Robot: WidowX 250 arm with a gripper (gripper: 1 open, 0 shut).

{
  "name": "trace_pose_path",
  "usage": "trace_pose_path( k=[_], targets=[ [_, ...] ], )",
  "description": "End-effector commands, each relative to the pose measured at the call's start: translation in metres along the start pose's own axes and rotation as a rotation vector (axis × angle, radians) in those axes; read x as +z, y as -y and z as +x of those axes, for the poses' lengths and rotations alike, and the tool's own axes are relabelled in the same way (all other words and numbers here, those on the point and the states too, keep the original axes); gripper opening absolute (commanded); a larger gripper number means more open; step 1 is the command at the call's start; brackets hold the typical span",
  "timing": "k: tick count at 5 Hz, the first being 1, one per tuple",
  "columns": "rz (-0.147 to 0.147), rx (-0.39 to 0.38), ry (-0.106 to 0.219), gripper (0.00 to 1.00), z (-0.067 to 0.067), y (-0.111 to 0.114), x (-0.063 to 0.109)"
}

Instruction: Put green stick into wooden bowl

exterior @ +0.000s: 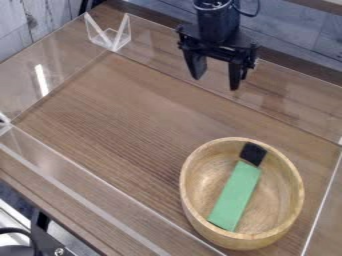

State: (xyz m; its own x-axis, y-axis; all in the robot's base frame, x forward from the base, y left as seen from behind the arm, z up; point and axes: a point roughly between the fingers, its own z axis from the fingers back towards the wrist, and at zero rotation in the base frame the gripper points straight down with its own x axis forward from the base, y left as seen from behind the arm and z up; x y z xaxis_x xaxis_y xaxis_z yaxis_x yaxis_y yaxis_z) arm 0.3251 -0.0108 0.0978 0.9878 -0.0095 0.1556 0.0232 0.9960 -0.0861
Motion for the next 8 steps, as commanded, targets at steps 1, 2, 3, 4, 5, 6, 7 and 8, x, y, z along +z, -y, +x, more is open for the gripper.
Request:
trace_pose_path(
  k=[1,2,3,4,5,6,7,8],
  targets=[
    [0.005,0.017,0.072,1.00,0.017,-0.003,0.016],
    [-0.001,0.014,0.041,1.00,0.013,-0.001,0.012],
    [0.000,0.023,0.042,1.00,0.016,-0.003,0.010],
    [0.003,0.033,0.054,1.00,0.022,-0.006,0.010],
    [0.002,0.034,0.039,1.00,0.020,-0.007,0.010],
    [-0.001,0.038,0.039,1.00,0.022,-0.007,0.010],
    [-0.004,0.041,0.036,1.00,0.024,-0.007,0.010],
    [-0.006,0.042,0.027,1.00,0.024,-0.008,0.009]
  ],
)
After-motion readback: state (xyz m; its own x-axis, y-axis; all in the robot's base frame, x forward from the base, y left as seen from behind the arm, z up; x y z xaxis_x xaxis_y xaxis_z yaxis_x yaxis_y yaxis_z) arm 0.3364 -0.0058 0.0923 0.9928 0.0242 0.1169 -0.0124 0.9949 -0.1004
